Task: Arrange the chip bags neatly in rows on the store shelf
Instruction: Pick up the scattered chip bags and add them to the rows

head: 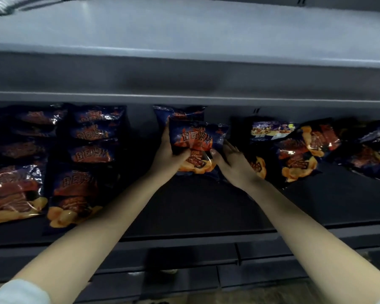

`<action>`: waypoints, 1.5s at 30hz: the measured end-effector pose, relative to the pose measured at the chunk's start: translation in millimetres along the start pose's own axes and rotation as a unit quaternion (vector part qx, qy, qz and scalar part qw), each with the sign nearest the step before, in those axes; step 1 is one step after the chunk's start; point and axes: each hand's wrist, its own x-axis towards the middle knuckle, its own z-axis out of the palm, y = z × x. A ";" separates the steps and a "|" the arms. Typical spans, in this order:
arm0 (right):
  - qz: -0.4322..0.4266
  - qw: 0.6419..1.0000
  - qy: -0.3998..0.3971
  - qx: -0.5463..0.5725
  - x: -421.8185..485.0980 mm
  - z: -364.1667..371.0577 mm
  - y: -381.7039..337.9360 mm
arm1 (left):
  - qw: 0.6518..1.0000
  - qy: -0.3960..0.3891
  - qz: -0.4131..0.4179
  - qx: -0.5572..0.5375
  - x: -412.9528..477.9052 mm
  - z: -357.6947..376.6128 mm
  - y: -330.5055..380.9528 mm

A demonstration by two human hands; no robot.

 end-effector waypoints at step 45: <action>0.132 0.971 0.024 0.200 56.1 87.2 -73.6 | 0.963 0.204 -0.171 0.045 14.4 -38.3 -40.2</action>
